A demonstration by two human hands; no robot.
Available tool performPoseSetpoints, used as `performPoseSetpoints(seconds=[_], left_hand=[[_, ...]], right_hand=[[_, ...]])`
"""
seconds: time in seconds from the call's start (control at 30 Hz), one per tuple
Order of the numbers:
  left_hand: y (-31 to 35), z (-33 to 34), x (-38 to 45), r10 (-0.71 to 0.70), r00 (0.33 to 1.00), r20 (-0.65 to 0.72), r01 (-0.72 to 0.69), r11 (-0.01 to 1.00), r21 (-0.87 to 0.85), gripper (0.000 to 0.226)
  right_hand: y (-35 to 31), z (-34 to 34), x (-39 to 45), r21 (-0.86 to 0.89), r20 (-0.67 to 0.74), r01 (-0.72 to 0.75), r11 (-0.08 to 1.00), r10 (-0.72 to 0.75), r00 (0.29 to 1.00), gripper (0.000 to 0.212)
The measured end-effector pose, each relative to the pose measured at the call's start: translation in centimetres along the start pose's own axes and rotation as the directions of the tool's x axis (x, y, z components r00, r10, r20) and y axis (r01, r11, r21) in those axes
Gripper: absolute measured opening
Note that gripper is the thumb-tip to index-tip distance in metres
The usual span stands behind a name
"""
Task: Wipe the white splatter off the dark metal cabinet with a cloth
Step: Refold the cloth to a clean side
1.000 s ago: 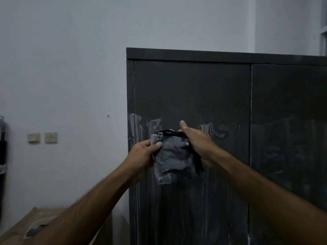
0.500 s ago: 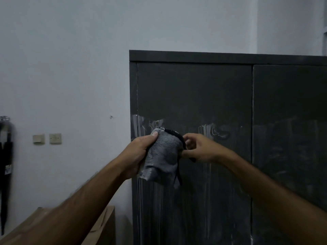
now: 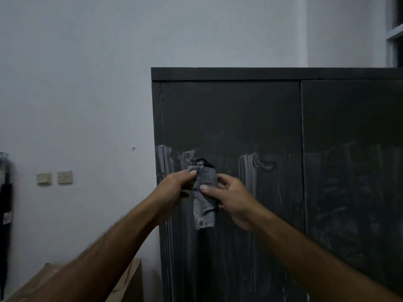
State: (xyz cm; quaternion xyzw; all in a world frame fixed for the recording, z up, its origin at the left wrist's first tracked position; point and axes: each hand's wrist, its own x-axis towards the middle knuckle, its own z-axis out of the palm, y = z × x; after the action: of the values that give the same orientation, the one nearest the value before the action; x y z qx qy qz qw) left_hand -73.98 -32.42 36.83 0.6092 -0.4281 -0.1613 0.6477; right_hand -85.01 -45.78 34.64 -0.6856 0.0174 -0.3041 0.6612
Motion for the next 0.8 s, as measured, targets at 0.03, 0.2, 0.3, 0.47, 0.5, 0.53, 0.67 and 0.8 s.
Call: performPoseSetpoints(seconds=[0.03,0.2,0.3,0.47,0.5,0.53,0.67,0.8], left_hand=[[-0.2,0.0,0.0,0.048,0.998,-0.03,-0.046,0.997,0.055,0.029],[-0.6,1.1,-0.2,0.059,0.996,-0.069,-0.056,0.998,0.036,0.041],[0.2,1.0,0.1,0.105,0.981,-0.16,-0.103,0.994,0.021,0.035],[1.3,0.5,1.4,0.328,0.887,-0.326,-0.285,0.943,0.174,0.021],[1.3,0.3,1.8,0.384,0.851,-0.359,-0.317,0.92,0.231,0.017],[1.2,-0.1,2.2,0.449,0.801,-0.395,-0.344,0.886,0.31,0.013],[1.2,-3.1,4.7,0.692,0.576,-0.435,-0.302,0.675,0.673,0.018],[2.0,-5.1,7.5,0.844,0.474,-0.252,-0.238,0.398,0.886,0.03]], right_hand=[[-0.1,0.2,0.1,0.061,-0.018,0.041,0.997,-0.04,0.999,0.036],[-0.4,1.0,1.5,0.231,0.027,0.12,0.965,-0.129,0.991,0.037],[-0.3,1.4,2.7,-0.113,0.007,0.24,0.964,-0.241,0.97,0.028],[-1.6,1.4,4.5,-0.352,0.077,0.324,0.878,-0.318,0.945,0.033],[-1.9,1.2,4.8,-0.457,0.09,0.347,0.819,-0.346,0.934,0.04],[-2.4,0.8,5.1,-0.551,0.08,0.356,0.755,-0.377,0.923,0.046],[-3.5,-2.2,6.2,-0.676,-0.047,0.351,0.648,-0.513,0.857,0.046],[-3.5,-6.5,7.7,-0.772,-0.138,0.284,0.569,-0.586,0.798,0.043]])
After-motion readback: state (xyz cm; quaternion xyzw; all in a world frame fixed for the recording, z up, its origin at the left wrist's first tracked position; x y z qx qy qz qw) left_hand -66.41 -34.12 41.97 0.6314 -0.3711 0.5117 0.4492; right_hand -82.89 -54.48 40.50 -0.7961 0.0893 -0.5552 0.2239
